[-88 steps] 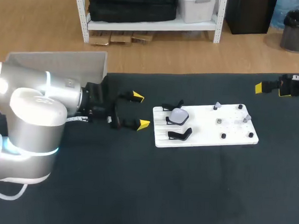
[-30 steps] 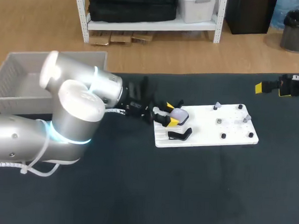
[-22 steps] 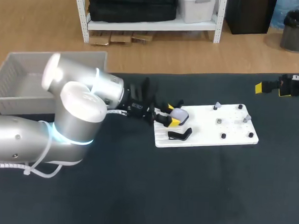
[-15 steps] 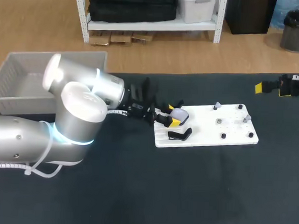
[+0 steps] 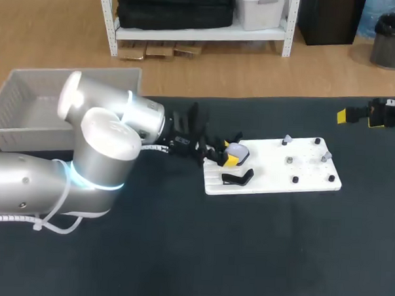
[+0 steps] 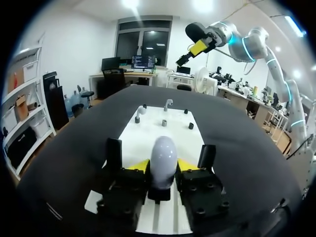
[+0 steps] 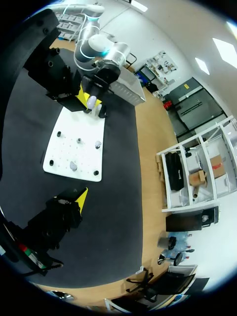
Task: Pick up each earbud case from the left stands, insert the matching earbuds, close the lid, and place the case in the box.
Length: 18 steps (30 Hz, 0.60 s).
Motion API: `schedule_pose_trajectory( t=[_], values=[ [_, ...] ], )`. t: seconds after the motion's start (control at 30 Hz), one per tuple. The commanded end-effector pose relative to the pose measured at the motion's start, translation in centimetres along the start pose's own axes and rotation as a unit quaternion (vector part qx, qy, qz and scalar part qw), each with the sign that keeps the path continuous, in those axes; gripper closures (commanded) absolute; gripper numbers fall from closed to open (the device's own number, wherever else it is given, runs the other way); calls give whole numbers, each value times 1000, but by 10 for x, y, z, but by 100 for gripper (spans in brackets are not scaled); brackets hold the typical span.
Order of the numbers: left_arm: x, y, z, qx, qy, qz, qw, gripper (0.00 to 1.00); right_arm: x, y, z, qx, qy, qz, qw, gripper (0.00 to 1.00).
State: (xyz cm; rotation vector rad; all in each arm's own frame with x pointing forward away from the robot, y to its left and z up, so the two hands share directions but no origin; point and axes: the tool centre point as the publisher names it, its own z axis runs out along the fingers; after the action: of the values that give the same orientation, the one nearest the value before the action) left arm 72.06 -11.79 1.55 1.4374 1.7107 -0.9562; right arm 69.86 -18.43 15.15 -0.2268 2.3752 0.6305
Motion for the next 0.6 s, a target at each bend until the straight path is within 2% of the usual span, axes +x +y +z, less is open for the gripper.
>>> schedule_pose_trajectory(
  t=[0.03, 0.07, 0.27, 0.6],
  values=[
    [1, 4, 2, 5, 1, 0, 1000, 93, 0, -1, 0, -1, 0, -1, 1000, 0],
    [1, 4, 2, 5, 0, 0, 1000, 100, 0, -1, 0, -1, 0, -1, 1000, 0],
    [-1, 3, -1, 7, -1, 4, 1000, 100, 0, -1, 0, -1, 0, -1, 1000, 0],
    [-27, 0, -28, -1, -7, 38, 999, 100, 0, -1, 0, -1, 0, -1, 1000, 0]
  ],
)
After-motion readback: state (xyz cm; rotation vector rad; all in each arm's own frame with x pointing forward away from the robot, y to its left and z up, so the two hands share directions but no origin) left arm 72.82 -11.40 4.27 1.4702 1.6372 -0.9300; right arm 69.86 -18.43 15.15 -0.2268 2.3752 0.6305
